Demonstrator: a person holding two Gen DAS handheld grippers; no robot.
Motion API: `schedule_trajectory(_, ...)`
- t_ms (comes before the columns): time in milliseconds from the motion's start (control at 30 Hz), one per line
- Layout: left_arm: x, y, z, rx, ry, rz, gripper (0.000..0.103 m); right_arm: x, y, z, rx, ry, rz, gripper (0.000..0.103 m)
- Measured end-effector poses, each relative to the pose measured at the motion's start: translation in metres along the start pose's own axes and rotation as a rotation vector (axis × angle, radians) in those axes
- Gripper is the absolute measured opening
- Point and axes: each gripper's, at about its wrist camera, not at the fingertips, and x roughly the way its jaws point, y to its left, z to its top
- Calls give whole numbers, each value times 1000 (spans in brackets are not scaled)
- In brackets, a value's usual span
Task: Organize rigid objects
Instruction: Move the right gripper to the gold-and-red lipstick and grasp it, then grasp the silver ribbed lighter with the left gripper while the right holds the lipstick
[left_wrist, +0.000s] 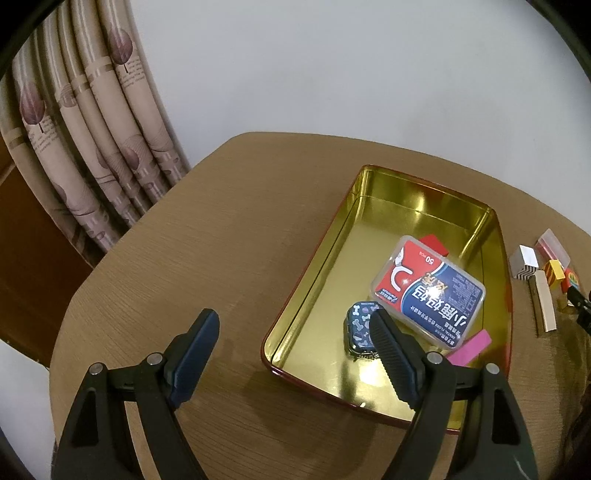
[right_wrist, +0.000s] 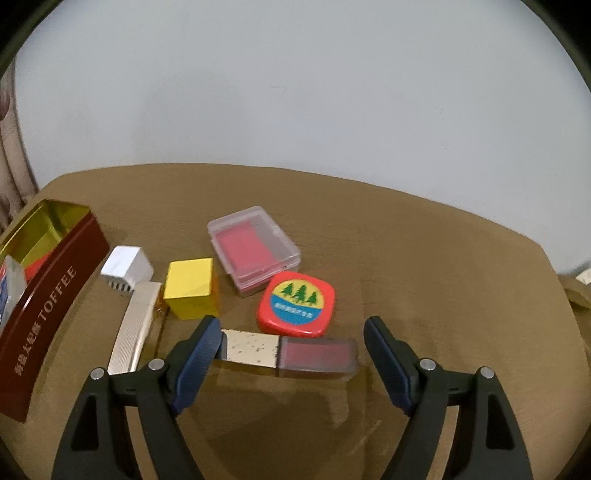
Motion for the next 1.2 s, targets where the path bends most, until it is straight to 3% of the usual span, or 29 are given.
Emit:
schedule_trajectory(133,0,-1,-1,8,0,-1,81,6,-10,-5,73,16,89,82)
schedule_trajectory(267,-1,-2,-1,14,-1,2,81,5,-3,-9,52,3,106,83)
schedule_trajectory(533,-1,-2,-2,14,-5,6,81,-8,17,-15,15,-22,106,83)
schedule_trajectory(767,-2,-2,-2,22,-7,4,81,10,30,-14,-37,25,96,94)
schedule_trajectory(833,-2,-2,-2,25,-7,5,81,14,34,-16,-43,43,60,94)
schedule_trajectory(933,-3,-3,-3,29,-9,4,81,23,33,-18,-31,86,72,95)
schedule_trajectory(1200,-7,-9,-5,54,-24,9,81,30,38,-16,-30,102,54,99)
